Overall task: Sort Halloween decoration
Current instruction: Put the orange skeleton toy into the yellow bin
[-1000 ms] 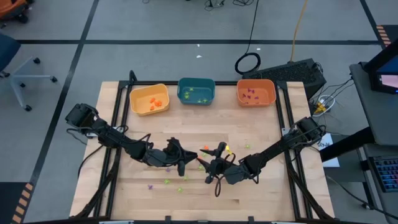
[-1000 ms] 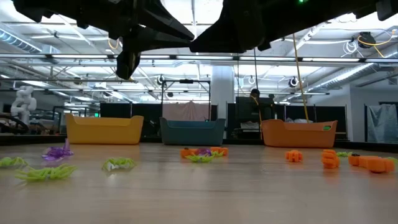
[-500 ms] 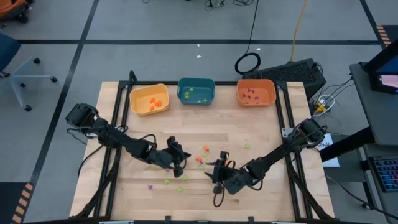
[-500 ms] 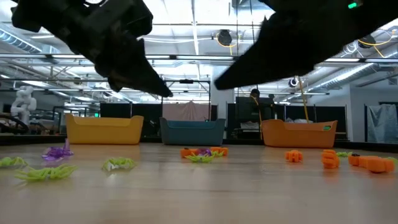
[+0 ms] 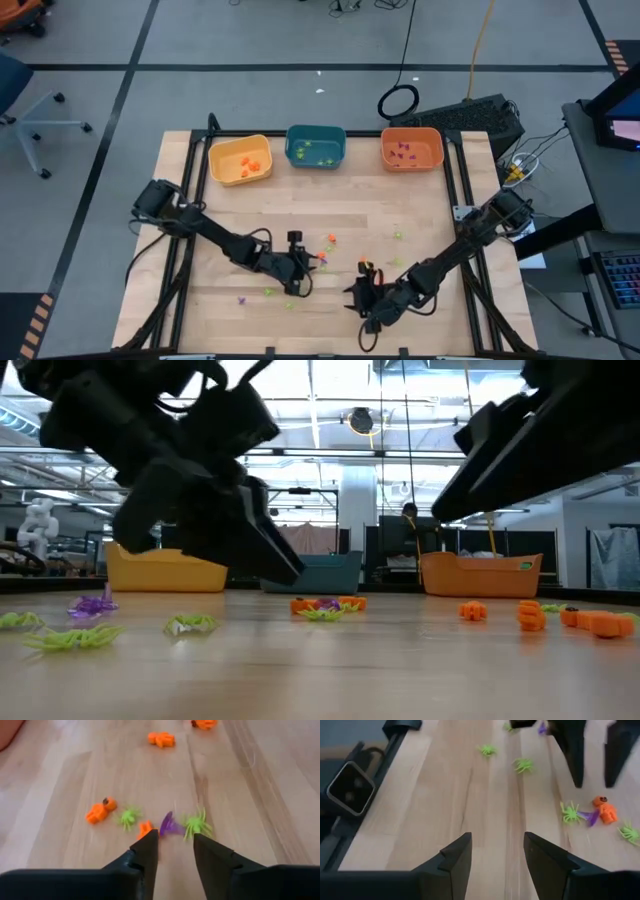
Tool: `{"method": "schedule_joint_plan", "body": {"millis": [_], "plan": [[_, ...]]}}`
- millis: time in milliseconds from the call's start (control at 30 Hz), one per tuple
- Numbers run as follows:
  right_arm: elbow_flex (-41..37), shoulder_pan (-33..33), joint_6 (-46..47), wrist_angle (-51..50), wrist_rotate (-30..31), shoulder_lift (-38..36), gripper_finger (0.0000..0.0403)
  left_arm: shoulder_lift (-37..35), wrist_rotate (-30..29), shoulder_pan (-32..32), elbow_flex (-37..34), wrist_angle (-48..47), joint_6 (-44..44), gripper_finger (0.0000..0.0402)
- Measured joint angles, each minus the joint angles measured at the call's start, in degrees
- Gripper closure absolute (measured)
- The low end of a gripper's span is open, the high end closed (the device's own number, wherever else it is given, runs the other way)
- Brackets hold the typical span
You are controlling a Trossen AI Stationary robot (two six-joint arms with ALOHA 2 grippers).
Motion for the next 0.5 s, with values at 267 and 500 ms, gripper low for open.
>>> {"method": "schedule_joint_plan", "body": {"millis": [267,500], "plan": [[0.00,0.61,-1.01,0.48,-0.02,0.00,0.0238,1.60,6.61,6.16,0.98,-1.51,-3.09,0.0256],[0.00,0.61,-1.23,0.46,-0.11,0.00,0.0238,2.80,15.81,9.42,0.99,-2.25,-6.00,0.0256]]}}
